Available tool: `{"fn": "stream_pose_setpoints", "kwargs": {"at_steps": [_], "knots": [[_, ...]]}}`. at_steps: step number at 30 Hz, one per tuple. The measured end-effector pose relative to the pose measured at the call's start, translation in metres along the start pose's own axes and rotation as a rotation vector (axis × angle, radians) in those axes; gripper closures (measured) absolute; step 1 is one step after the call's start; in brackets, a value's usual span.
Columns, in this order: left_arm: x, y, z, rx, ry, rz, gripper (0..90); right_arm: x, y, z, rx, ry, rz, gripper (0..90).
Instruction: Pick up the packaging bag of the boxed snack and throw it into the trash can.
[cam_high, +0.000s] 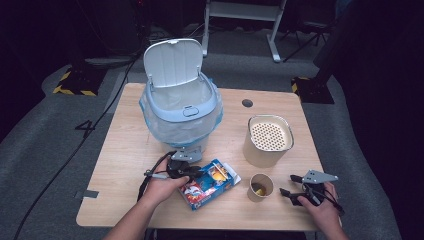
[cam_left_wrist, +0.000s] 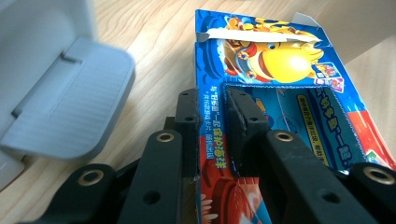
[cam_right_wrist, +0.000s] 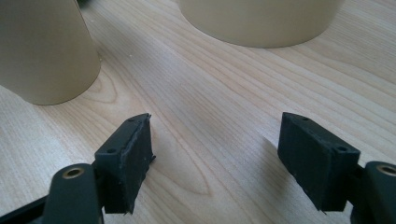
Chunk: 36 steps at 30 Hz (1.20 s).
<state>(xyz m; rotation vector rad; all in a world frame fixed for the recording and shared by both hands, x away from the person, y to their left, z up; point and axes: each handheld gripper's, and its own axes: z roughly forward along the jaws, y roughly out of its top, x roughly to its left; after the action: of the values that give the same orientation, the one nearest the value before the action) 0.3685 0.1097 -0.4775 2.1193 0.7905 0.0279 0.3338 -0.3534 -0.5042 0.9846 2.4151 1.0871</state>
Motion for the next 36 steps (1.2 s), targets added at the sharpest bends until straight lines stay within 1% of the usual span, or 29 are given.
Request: {"fn": "stream_pose_setpoints", "kwargs": {"at_steps": [3, 6, 8, 9, 12, 13, 15, 16, 18, 19, 20, 23, 24, 25, 26, 27, 28, 29, 30, 31, 32, 33, 34, 35, 36], "knots": [[-0.005, 0.003, -0.005, -0.028, 0.002, 0.031, 75.6, 0.0, 0.0, 0.0, 0.0, 0.0, 0.0, 26.3], [-0.009, 0.006, -0.009, -0.055, 0.003, 0.05, 75.6, 0.0, 0.0, 0.0, 0.0, 0.0, 0.0, 26.3], [-0.011, 0.009, -0.013, -0.078, 0.005, 0.053, 75.6, 0.0, 0.0, 0.0, 0.0, 0.0, 0.0, 26.3], [-0.011, 0.012, -0.016, -0.085, 0.005, 0.067, 75.6, 0.0, 0.0, 0.0, 0.0, 0.0, 0.0, 26.3], [-0.012, 0.019, -0.024, -0.13, -0.002, 0.076, 75.6, 0.0, 0.0, 0.0, 0.0, 0.0, 0.0, 26.3], [-0.012, 0.019, -0.024, -0.13, -0.002, 0.076, 75.6, 0.0, 0.0, 0.0, 0.0, 0.0, 0.0, 26.3], [-0.013, 0.025, -0.031, -0.155, 0.006, 0.084, 75.6, 0.0, 0.0, 0.0, 0.0, 0.0, 0.0, 26.3], [-0.014, 0.028, -0.034, -0.163, 0.012, 0.095, 75.6, 0.0, 0.0, 0.0, 0.0, 0.0, 0.0, 26.3], [-0.016, 0.035, -0.042, -0.193, 0.009, 0.103, 75.7, 0.0, 0.0, 0.0, 0.0, 0.0, 0.0, 26.3], [-0.016, 0.035, -0.042, -0.193, 0.009, 0.103, 75.7, 0.0, 0.0, 0.0, 0.0, 0.0, 0.0, 26.3], [-0.018, 0.039, -0.046, -0.208, 0.007, 0.101, 75.7, 0.0, 0.0, 0.0, 0.0, 0.0, 0.0, 26.3], [-0.02, 0.047, -0.056, -0.24, 0.011, 0.116, 75.7, 0.0, 0.0, 0.0, 0.0, 0.0, 0.0, 26.3], [-0.021, 0.051, -0.06, -0.257, 0.011, 0.122, 75.7, 0.0, 0.0, 0.0, 0.0, 0.0, 0.0, 26.3], [-0.021, 0.051, -0.06, -0.257, 0.011, 0.122, 75.7, 0.0, 0.0, 0.0, 0.0, 0.0, 0.0, 26.3], [-0.021, 0.056, -0.067, -0.28, 0.007, 0.128, 75.7, 0.0, 0.0, 0.0, 0.0, 0.0, 0.0, 26.3], [-0.022, 0.059, -0.07, -0.291, 0.004, 0.131, 75.7, 0.0, 0.0, 0.0, 0.0, 0.0, 0.0, 26.3], [-0.022, 0.059, -0.07, -0.291, 0.004, 0.131, 75.7, 0.0, 0.0, 0.0, 0.0, 0.0, 0.0, 26.3], [-0.022, 0.063, -0.074, -0.312, -0.005, 0.132, 75.7, 0.0, 0.0, 0.0, 0.0, 0.0, 0.0, 26.3], [-0.021, 0.068, -0.079, -0.331, -0.007, 0.148, 75.8, 0.0, 0.0, 0.0, 0.0, 0.0, 0.0, 26.3], [-0.021, 0.068, -0.079, -0.331, -0.007, 0.148, 75.7, 0.0, 0.0, 0.0, 0.0, 0.0, 0.0, 26.3], [-0.021, 0.073, -0.084, -0.346, -0.011, 0.154, 75.8, 0.0, 0.0, 0.0, 0.0, 0.0, 0.0, 26.3], [-0.021, 0.073, -0.084, -0.346, -0.011, 0.154, 75.8, 0.0, 0.0, 0.0, 0.0, 0.0, 0.0, 26.3], [-0.021, 0.078, -0.091, -0.36, -0.012, 0.171, 75.8, 0.0, 0.0, 0.0, 0.0, 0.0, 0.0, 26.3], [-0.021, 0.078, -0.091, -0.36, -0.012, 0.171, 75.8, 0.0, 0.0, 0.0, 0.0, 0.0, 0.0, 26.3], [-0.022, 0.083, -0.096, -0.379, -0.011, 0.175, 75.8, 0.0, 0.0, 0.0, 0.0, 0.0, 0.0, 26.3]]}}
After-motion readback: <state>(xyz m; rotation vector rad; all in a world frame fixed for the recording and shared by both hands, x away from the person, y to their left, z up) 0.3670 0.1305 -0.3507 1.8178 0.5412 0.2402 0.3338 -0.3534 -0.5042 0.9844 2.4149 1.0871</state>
